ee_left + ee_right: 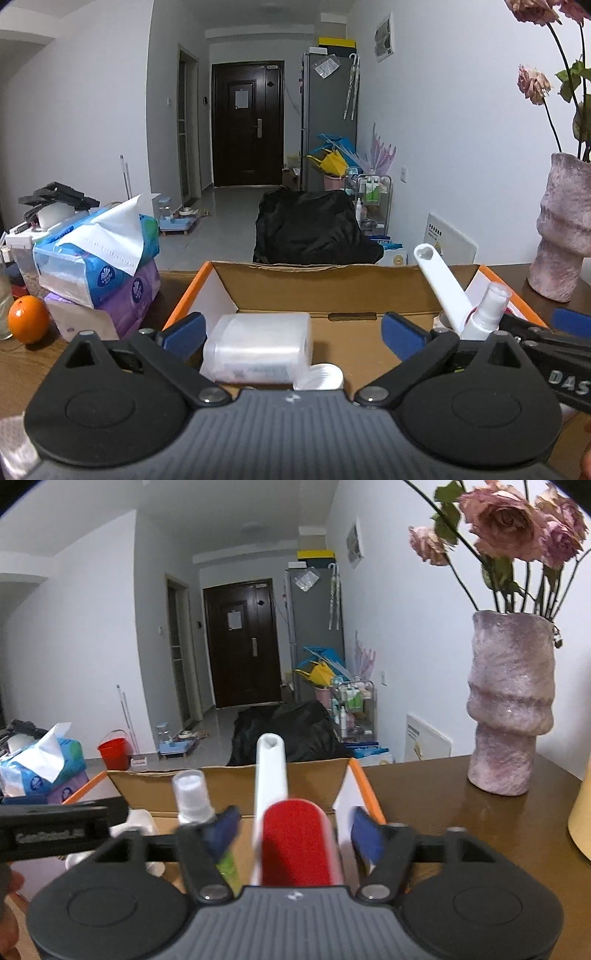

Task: Organize rigid objects
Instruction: 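Open both grippers to drop the white tube and lint brush into the box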

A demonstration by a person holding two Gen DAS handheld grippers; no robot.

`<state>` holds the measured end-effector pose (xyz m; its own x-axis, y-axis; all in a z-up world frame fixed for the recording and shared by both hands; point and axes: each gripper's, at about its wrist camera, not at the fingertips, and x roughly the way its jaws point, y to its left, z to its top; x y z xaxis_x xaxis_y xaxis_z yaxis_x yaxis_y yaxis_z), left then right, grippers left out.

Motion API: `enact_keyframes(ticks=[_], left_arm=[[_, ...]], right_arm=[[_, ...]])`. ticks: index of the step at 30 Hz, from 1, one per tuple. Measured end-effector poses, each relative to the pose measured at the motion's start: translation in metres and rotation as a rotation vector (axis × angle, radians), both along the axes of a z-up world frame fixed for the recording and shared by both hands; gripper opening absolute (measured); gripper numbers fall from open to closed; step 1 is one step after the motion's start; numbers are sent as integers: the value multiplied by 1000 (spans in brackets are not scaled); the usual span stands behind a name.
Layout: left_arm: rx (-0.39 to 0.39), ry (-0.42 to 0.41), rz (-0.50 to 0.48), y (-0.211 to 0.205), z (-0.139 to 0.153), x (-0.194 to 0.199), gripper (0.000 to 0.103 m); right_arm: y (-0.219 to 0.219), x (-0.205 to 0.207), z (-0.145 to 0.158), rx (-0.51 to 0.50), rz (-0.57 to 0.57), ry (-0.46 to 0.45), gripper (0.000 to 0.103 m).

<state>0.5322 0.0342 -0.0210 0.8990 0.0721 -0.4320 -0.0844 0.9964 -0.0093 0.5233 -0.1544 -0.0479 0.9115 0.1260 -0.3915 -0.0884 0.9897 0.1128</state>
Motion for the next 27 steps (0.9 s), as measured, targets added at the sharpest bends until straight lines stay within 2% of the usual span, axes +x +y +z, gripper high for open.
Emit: enact_keyframes(ticks=[2, 5, 12, 17, 27], left_arm=[[-12, 7, 7, 2, 1, -1, 103], [-12, 4, 16, 3, 4, -3, 103], [10, -61, 28, 1, 24, -38, 103], [16, -102, 20, -7, 39, -83, 103], [18, -159, -1, -13, 69, -197, 103]], right_arm=[[-3, -3, 3, 11, -18, -16, 98], [-6, -7, 8, 12, -15, -24, 102], [-10, -30, 23, 20, 2, -56, 103], [-15, -64, 38, 18, 20, -82, 103], [-25, -168, 69, 9, 60, -117, 103]])
